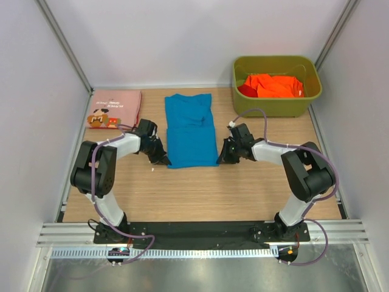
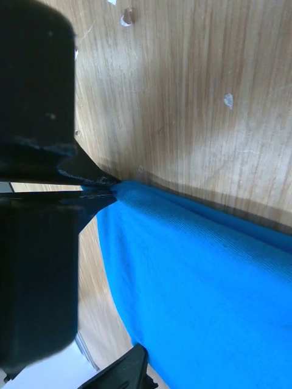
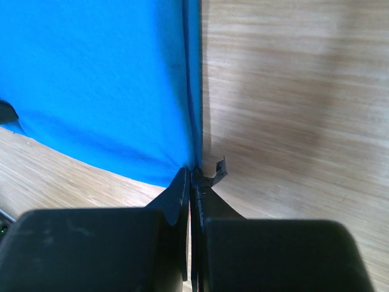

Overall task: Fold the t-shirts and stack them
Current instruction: Fold the tshirt

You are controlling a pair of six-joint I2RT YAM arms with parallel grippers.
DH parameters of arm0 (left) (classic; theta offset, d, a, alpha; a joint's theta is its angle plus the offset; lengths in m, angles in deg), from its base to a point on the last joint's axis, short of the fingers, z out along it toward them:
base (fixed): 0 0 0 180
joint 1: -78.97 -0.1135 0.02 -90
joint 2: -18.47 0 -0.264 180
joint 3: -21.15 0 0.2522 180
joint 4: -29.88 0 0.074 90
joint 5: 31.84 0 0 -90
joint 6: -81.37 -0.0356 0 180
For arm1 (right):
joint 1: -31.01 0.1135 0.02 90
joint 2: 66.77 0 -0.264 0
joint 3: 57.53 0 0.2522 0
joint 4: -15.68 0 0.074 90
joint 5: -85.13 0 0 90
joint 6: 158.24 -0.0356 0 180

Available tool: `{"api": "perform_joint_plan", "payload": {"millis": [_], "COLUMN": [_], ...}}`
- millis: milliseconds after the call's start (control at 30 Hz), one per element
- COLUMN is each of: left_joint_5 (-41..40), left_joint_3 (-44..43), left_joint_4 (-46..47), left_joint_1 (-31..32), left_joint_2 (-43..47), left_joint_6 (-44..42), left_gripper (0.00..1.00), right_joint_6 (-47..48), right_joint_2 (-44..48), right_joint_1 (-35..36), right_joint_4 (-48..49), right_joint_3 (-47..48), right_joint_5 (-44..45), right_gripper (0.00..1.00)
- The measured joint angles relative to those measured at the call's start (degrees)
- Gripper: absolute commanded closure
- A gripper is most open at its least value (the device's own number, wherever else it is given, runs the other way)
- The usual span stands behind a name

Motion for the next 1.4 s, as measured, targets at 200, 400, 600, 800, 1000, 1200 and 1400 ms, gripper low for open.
{"api": "perform_joint_plan", "payload": {"millis": [200,400,600,800,1000,1200,1400], "left_joint_5": [-1.4,-1.9,-4.7,-11.6,-13.3,-11.4,-8.7], "left_joint_3": [2.8,9.0,14.2,17.3,17.9,22.1,22.4], "left_joint_4": [-1.5,-3.5,-6.5,-11.5,-10.5,-6.0,-1.5], "left_joint_1": [1.6,5.7,11.3,13.4,18.9,19.3,19.9], "left_joint_2": [3.0,8.7,16.0,26.2,30.5,27.3,25.6], "left_joint_6": [-0.1,0.7,2.3,2.8,4.0,6.3,8.2], "left_gripper": [1.0,0.92,0.68,0.61,0.61,0.6,0.6], "right_joint_6": [-0.4,-1.5,-4.1,-6.9,-8.3,-9.3,-9.6], "right_joint_2": [6.3,16.0,27.3,36.8,39.6,40.0,39.1], "right_joint_1": [0.6,2.6,5.8,8.7,10.0,10.7,11.5], "right_joint_4": [0.4,-0.8,-4.6,-8.6,-12.3,-13.1,-12.5], "right_joint_3": [-6.4,-14.4,-21.4,-26.0,-27.3,-27.2,-27.2], "right_joint_5": [0.0,0.1,3.1,6.7,8.2,8.7,8.9], "right_gripper": [0.99,0.99,0.98,0.74,0.61,0.59,0.6]}}
